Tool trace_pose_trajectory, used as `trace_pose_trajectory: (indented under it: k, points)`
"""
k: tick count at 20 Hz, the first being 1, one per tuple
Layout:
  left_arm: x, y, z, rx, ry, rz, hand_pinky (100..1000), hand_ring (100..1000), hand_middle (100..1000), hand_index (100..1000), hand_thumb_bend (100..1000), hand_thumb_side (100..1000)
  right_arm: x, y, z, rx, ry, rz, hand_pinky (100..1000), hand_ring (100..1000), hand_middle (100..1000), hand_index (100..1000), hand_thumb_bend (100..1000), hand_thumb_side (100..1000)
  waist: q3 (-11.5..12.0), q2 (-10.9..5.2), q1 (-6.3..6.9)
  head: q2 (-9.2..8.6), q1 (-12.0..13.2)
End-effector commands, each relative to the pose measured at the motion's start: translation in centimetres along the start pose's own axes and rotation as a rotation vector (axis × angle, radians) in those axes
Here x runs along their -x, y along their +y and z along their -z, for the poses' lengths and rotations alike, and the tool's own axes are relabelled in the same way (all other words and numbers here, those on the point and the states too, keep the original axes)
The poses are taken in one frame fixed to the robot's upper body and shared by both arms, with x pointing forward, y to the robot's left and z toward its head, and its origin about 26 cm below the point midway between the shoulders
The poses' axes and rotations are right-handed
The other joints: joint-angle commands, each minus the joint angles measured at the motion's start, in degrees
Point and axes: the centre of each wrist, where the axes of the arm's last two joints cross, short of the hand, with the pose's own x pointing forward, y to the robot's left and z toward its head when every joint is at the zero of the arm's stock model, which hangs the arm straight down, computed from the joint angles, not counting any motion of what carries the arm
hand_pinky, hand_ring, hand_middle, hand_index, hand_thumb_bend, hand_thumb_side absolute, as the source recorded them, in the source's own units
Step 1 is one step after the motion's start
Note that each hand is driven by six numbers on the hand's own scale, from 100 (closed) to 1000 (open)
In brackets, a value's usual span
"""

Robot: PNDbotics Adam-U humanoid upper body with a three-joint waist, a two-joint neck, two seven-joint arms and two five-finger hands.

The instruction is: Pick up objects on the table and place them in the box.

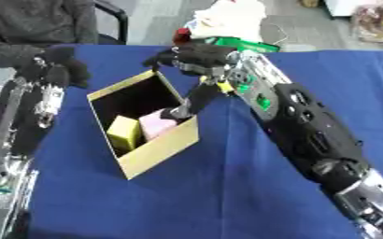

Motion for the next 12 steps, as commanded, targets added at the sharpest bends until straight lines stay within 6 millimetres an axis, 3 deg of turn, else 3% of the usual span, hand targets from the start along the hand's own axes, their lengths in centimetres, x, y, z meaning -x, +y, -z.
trace_pose_trajectory:
  k: [1, 3, 4, 5, 8, 12]
  points:
    - [-0.6, 0.5, 0.4, 0.0, -0.021, 0.021, 631, 648, 620, 823, 116, 672, 0.4, -2.5, -0.9, 0.052, 0.016, -0.03, 846, 898, 790, 985, 473, 524, -0.1, -1.13, 0.22, -0.58, 0.3]
    - [-0.6, 0.5, 0.3, -0.001, -0.021, 0.022, 631, 648, 620, 823, 116, 672, 0.5, -2.6, -1.1, 0.054, 0.02, -0.031, 846, 898, 790, 985, 473, 524, -0.1, -1.14, 0.22, -0.59, 0.3]
    - [-0.5, 0.6, 0.3, -0.003, -0.018, 0.024, 631, 648, 620, 823, 118, 672, 0.7, -2.6, -1.3, 0.05, 0.029, -0.029, 849, 903, 798, 978, 423, 445, -0.3, -1.17, 0.17, -0.66, 0.7]
    - [-0.5, 0.7, 0.2, -0.007, -0.014, 0.028, 631, 648, 620, 823, 118, 673, 1.4, -2.6, -2.0, 0.041, 0.066, -0.027, 851, 908, 806, 979, 411, 425, -0.5, -1.19, 0.13, -0.78, 1.0]
    - [-0.4, 0.8, 0.1, -0.01, -0.01, 0.034, 631, 647, 620, 823, 118, 674, 3.7, -2.5, -4.3, 0.008, 0.169, -0.016, 852, 914, 823, 980, 400, 418, -1.1, -1.03, 0.04, -1.06, 1.5]
    - [-0.4, 0.9, 0.1, -0.013, -0.008, 0.037, 630, 647, 619, 823, 119, 675, 5.6, -1.4, -6.0, -0.019, 0.266, 0.027, 852, 924, 851, 982, 384, 422, -1.0, -0.76, 0.21, -1.17, 1.6]
